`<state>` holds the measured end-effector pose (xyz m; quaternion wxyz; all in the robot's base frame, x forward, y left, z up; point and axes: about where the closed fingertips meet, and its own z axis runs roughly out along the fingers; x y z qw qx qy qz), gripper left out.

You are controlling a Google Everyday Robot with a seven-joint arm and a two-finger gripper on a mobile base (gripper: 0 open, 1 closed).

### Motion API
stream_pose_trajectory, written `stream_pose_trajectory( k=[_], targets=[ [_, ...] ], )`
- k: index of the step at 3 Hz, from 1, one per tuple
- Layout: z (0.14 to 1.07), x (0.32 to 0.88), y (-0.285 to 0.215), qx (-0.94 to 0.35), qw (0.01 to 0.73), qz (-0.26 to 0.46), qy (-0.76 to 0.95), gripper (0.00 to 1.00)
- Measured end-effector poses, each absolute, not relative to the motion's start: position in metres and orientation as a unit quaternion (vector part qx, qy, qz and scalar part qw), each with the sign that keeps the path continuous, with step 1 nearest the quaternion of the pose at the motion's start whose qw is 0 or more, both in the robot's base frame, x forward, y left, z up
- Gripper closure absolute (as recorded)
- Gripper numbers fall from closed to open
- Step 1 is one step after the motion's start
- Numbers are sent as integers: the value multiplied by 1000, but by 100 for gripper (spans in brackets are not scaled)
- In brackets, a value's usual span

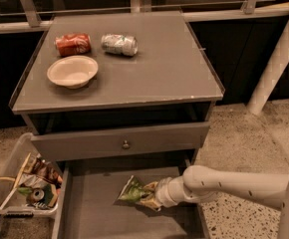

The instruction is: Place green jalapeno chip bag into middle drawer

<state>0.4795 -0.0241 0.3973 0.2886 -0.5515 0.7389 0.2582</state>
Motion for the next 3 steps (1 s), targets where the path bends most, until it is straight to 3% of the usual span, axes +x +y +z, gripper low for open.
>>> stream_pose_trajectory(
  k=[1,3],
  targets=[
    [382,479,-21,-546,291,247,746,100],
    [384,479,-21,-546,291,247,746,58]
  ],
)
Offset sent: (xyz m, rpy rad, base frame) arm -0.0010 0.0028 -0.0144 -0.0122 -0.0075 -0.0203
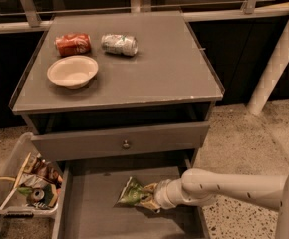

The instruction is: Place green jalapeno chip bag into middle drawer

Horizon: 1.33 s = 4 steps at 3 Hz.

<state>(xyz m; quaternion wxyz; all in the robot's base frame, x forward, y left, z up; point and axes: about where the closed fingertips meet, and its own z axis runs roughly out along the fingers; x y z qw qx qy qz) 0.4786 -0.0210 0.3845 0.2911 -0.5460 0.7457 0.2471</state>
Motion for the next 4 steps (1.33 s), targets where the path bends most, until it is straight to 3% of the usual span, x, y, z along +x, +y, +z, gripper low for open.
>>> stream_pose_trajectory(
  k=[2,3,4],
  targets=[
    [384,479,-21,-546,291,247,746,12],
    [384,479,-21,-546,291,247,746,0],
    [384,479,-21,-546,291,247,746,0]
  ],
)
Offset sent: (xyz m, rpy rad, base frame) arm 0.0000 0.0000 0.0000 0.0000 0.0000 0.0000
